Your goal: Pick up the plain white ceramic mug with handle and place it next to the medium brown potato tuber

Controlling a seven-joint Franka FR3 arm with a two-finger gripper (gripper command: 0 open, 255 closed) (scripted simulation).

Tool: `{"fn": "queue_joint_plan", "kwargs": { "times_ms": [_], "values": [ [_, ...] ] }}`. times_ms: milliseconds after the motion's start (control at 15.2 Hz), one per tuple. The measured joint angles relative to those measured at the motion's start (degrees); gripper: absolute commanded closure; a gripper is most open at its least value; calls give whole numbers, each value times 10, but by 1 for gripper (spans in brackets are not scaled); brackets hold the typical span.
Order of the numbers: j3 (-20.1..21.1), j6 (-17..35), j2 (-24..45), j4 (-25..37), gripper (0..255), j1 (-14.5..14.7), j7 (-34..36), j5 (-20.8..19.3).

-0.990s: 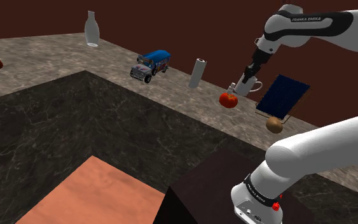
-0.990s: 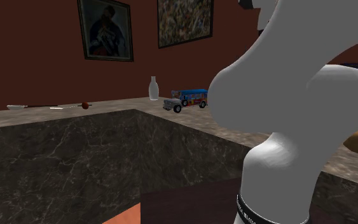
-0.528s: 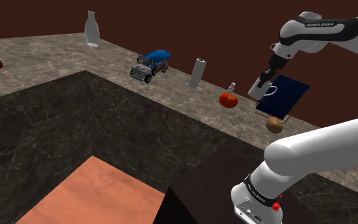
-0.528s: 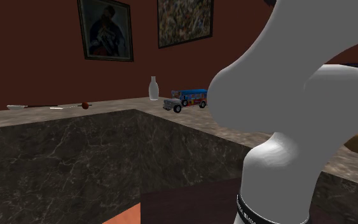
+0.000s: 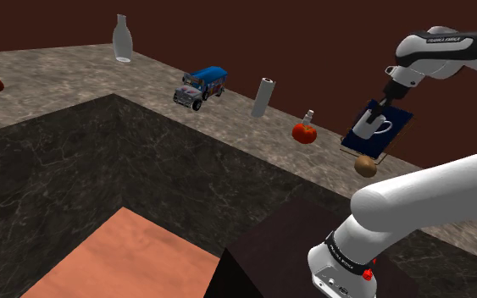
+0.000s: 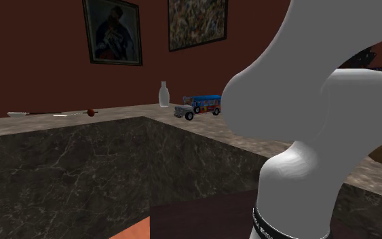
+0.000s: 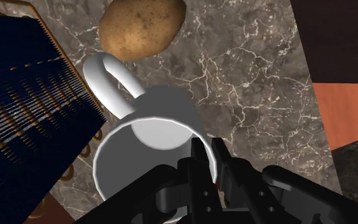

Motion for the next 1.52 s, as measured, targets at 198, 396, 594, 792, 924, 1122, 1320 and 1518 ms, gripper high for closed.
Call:
{"fn": "queue_joint_plan", "kwargs": {
  "times_ms": [198, 396, 594, 792, 924, 1122, 1320, 1518],
  "values": [
    [-36, -3, 16, 23, 255, -6, -44, -1],
    [-80, 0, 43, 50, 255, -8, -96, 5],
    [-129, -2, 79, 89, 255, -6, -153, 21],
    [-180, -4, 124, 128, 255, 0, -210, 49],
    [-218, -8, 165, 160, 255, 4, -256, 81],
    [-283, -17, 260, 216, 255, -7, -352, 163],
    [-304, -51, 375, 291, 255, -76, -454, 268],
    [-294, -46, 406, 298, 255, -106, -483, 299]
  ]
}}
